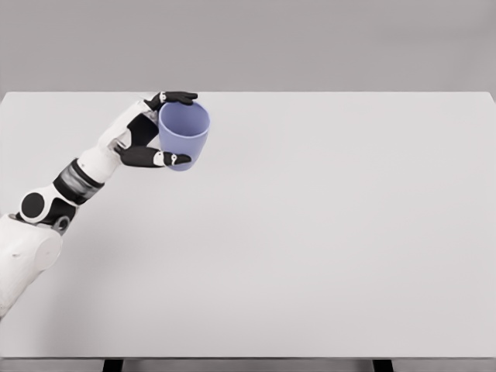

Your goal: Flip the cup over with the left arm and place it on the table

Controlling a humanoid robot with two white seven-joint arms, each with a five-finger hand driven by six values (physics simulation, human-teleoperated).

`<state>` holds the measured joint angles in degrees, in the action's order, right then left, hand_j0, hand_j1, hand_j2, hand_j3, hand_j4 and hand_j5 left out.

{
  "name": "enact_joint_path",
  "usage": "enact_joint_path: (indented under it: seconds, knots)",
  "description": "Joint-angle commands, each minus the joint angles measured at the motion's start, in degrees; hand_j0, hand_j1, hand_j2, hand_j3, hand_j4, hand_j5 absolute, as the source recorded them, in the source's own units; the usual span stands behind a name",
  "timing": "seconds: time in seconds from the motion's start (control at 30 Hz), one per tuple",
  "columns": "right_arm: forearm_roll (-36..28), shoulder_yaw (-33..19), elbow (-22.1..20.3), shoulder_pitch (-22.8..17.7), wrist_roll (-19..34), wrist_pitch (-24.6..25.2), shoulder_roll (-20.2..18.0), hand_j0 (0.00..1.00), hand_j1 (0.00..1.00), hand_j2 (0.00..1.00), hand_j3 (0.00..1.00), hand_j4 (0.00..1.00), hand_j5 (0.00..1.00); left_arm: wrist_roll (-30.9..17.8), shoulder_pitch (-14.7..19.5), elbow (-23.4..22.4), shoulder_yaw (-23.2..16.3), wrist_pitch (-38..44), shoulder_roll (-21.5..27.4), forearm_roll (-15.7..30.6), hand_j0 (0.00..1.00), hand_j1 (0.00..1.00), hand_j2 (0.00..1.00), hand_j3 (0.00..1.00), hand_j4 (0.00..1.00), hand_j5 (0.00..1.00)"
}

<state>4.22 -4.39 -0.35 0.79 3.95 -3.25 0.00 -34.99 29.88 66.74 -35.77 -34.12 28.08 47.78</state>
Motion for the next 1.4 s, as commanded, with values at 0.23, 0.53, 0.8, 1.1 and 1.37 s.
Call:
enact_joint_path:
  seconds: [0.23,0.53,0.8,1.1,1.37]
  knots:
    - [0.0,0.0,0.0,0.0,0.0,0.0,0.0,1.00,1.00,1.00,1.00,1.00,1.00,0.0,-1.8,-1.7,-1.1,-0.9,-4.1,0.2,0.70,0.70,0.70,0.70,0.70,0.70]
    - [0.0,0.0,0.0,0.0,-0.1,0.0,0.0,1.00,1.00,1.00,1.00,1.00,1.00,0.0,-2.2,-1.7,-1.1,-0.9,-4.2,0.3,1.00,1.00,1.00,1.00,1.00,1.00]
    - [0.0,0.0,0.0,0.0,0.0,0.0,0.0,1.00,1.00,1.00,1.00,1.00,1.00,0.0,-2.2,-1.5,-1.1,-0.9,-4.2,0.3,1.00,1.00,1.00,1.00,1.00,1.00]
    - [0.0,0.0,0.0,-0.1,0.0,0.0,0.0,1.00,1.00,1.00,1.00,1.00,1.00,0.0,-2.2,-1.0,-1.1,-0.9,-4.7,0.4,1.00,1.00,1.00,1.00,1.00,1.00]
    - [0.0,0.0,0.0,0.0,0.0,0.0,0.0,1.00,1.00,1.00,1.00,1.00,1.00,0.0,-2.1,0.0,-1.1,-0.9,-6.1,0.3,1.00,1.00,1.00,1.00,1.00,1.00]
